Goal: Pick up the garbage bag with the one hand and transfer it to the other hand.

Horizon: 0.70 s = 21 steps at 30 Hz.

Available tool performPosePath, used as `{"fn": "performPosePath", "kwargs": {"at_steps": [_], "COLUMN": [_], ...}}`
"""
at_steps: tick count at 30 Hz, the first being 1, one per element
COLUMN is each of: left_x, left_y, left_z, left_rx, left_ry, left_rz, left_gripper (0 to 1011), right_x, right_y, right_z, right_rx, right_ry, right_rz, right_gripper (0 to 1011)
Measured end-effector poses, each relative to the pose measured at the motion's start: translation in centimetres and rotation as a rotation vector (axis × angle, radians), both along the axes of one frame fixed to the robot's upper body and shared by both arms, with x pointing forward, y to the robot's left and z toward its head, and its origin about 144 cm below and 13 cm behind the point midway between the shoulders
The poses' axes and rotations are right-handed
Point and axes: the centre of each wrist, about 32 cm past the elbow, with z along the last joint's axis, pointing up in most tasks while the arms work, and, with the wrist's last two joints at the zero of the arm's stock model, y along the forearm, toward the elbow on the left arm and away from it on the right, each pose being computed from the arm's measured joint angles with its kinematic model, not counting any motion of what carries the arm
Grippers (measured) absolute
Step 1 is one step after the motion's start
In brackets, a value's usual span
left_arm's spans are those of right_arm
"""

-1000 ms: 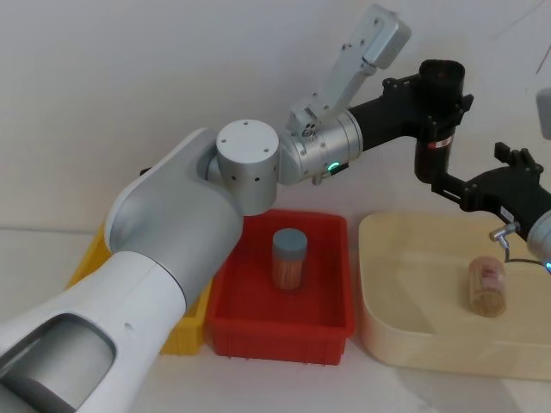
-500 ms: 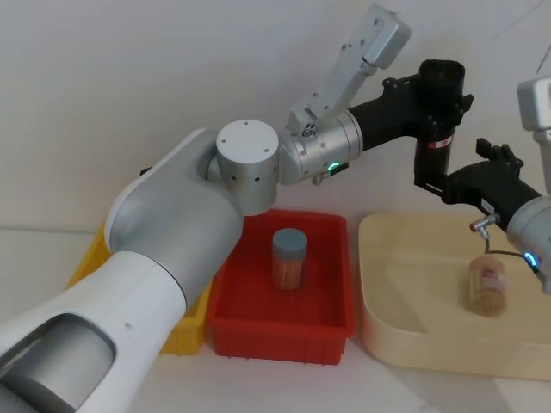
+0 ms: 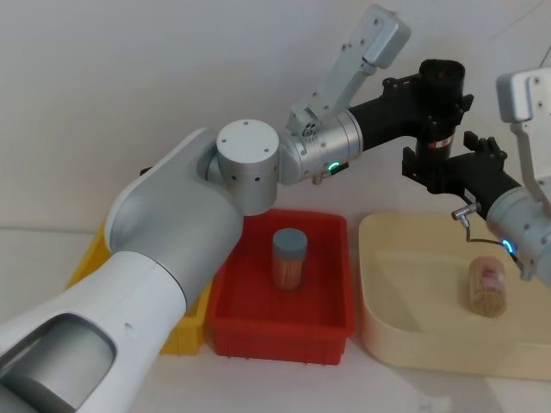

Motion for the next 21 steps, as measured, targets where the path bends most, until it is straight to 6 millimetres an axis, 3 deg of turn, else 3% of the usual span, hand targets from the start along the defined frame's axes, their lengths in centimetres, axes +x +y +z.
{"fn": "performPosePath", "kwargs": {"at_steps": [15, 21], "left_x": [0.0, 0.0], "left_y": [0.0, 0.0], "left_z": [0.0, 0.0], "left_rx": [0.000, 0.000], "left_ry": [0.000, 0.000], "left_rz": [0.000, 0.000], "left_gripper": [499, 499], "right_x": [2.4, 2.9], "right_y": [0.7, 0.9], "right_z": [-0.8, -0.9], "right_rx": [-0.003, -0.003], "right_ry": [-0.013, -0.015], "right_rz": [-0.062, -0.072], "right_gripper": [1004, 890]}}
